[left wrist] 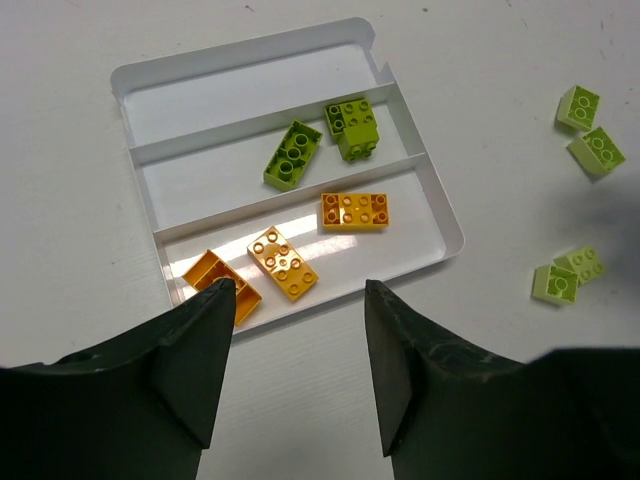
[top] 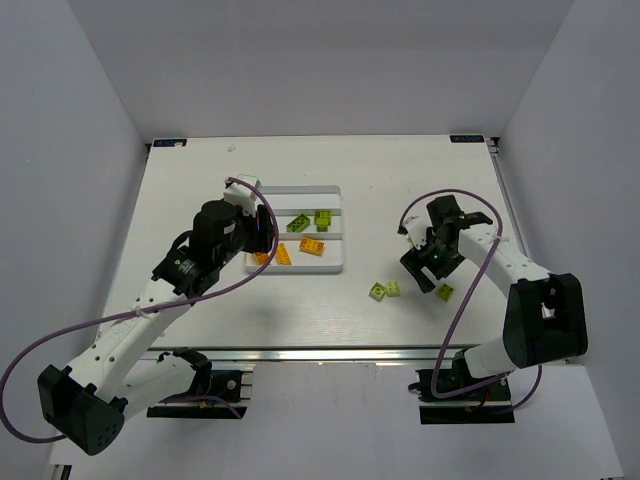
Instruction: Sort the legos into containers by color
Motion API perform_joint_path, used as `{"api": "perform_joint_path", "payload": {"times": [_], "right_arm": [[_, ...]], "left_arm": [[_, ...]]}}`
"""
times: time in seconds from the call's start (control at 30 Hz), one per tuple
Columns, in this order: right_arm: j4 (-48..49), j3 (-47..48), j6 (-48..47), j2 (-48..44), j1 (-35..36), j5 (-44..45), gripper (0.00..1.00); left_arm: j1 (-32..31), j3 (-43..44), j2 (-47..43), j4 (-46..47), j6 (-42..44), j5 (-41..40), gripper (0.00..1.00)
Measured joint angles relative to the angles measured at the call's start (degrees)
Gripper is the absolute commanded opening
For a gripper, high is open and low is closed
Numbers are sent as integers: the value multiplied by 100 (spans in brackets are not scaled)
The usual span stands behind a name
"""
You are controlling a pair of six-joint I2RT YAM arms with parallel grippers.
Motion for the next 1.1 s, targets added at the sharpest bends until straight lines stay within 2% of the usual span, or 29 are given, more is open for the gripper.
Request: {"api": "perform_joint_path", "payload": {"times": [0.2, 0.4, 0.5, 0.6, 0.7, 0.73, 0.8, 0.83, 0.97, 1.1], "right_arm": [[247, -433, -114, -85, -90, 686, 89], [459, -570, -155, 269, -221, 841, 79], [599, -570, -173, 498, -304, 855, 68], [629, -570, -199, 636, -400, 841, 62], [632, -568, -251, 654, -470, 789, 48], [629, -570, -278, 658, -487, 754, 35], [610, -564, -330, 664, -514, 699, 22], [584, -555, -317, 664, -520, 629, 10], [350, -382, -348, 658, -505, 125, 3], [-57, 568, -208, 654, -286, -807, 1]], "left_arm": [[0, 0, -11, 0, 0, 96, 66], [0, 0, -42, 0, 0, 114, 66], [0, 0, -46, 2, 0, 114, 66], [0, 0, -46, 2, 0, 111, 66], [0, 0, -46, 0, 0, 111, 66], [0, 0, -46, 2, 0, 111, 66], [0, 0, -46, 2, 0, 114, 66], [0, 0, -46, 2, 0, 114, 66], [0, 0, -48, 7, 2, 127, 66], [0, -33, -98, 68, 20, 195, 66]]}}
